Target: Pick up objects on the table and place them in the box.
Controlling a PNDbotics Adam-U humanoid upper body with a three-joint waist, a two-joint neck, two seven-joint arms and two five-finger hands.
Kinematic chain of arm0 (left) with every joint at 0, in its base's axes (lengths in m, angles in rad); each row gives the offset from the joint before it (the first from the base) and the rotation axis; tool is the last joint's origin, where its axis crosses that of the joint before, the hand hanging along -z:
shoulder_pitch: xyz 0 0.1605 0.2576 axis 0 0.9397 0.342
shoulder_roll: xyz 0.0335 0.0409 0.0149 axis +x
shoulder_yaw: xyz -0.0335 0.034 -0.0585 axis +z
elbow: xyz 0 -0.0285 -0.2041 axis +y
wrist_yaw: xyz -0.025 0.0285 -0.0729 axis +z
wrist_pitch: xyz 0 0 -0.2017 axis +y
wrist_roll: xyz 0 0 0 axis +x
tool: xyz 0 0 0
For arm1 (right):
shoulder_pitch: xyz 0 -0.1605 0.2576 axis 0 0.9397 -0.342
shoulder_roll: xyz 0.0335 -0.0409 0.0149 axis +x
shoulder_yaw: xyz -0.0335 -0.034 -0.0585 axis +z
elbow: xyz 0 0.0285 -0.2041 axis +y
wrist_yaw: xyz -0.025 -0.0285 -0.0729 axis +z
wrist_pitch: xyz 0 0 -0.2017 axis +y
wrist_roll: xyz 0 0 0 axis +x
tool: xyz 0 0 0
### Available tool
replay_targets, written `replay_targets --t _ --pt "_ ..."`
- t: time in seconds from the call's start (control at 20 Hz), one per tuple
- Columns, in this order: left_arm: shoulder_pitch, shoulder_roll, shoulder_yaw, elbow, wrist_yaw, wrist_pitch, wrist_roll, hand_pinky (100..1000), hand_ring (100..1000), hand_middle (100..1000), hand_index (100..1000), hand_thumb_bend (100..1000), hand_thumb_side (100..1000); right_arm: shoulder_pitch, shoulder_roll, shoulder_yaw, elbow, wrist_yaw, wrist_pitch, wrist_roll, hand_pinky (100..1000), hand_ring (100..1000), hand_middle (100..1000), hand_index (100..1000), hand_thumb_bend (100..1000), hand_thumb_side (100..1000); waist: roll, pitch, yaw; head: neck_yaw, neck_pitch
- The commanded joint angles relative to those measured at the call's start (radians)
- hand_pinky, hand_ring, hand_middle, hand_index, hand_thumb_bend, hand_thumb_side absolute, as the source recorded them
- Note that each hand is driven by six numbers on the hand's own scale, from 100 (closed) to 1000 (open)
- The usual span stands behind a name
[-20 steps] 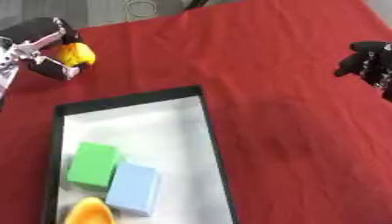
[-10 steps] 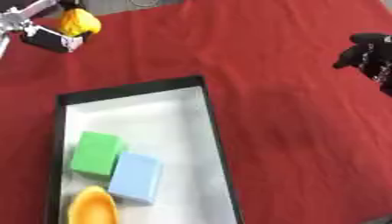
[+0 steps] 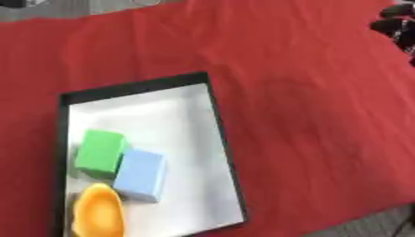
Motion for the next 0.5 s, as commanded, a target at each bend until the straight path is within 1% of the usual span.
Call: replay_targets --t 0.05,0.2,0.3,0.4,0.45,0.5 --pt "-0.004 0.034 -0.032 -0.082 0.076 -0.049 -0.025 676 526 387 563 354 100 0.004 -0.054 -0.021 -0.010 -0.024 -0.002 -0.013 999 758 695 861 100 605 -0.023 -0.052 0.010 -0.022 0.021" --pt "-0.006 -0.002 -0.087 -0.089 0.110 -0.140 -0.048 674 532 390 564 363 100 0.017 -0.064 -0.020 0.004 -0.025 -0.001 -0.009 999 758 695 860 100 606 -0.023 -0.074 0.037 -0.040 0.041" --pt "-0.005 -0.030 -0.110 -0.089 0.115 -0.186 -0.059 672 536 394 566 398 100 0.026 -0.070 -0.022 0.009 -0.026 0.000 -0.010 999 757 695 860 100 606 -0.020 -0.088 0.058 -0.047 0.053" --pt "-0.002 -0.055 -0.128 -0.089 0.111 -0.226 -0.066 672 539 396 567 407 100 0.037 -0.078 -0.026 0.014 -0.027 0.000 -0.012 1000 757 695 860 100 607 -0.016 -0.102 0.080 -0.053 0.058" --pt "0.000 -0.066 -0.137 -0.089 0.105 -0.241 -0.069 671 544 399 569 432 100 0.042 -0.081 -0.027 0.015 -0.028 0.001 -0.014 1000 757 695 859 100 607 -0.014 -0.108 0.089 -0.055 0.058" --pt "0.006 -0.075 -0.148 -0.089 0.095 -0.255 -0.076 670 545 400 569 421 100 0.046 -0.084 -0.028 0.016 -0.029 0.002 -0.015 1000 757 695 857 100 607 -0.010 -0.114 0.098 -0.055 0.059"
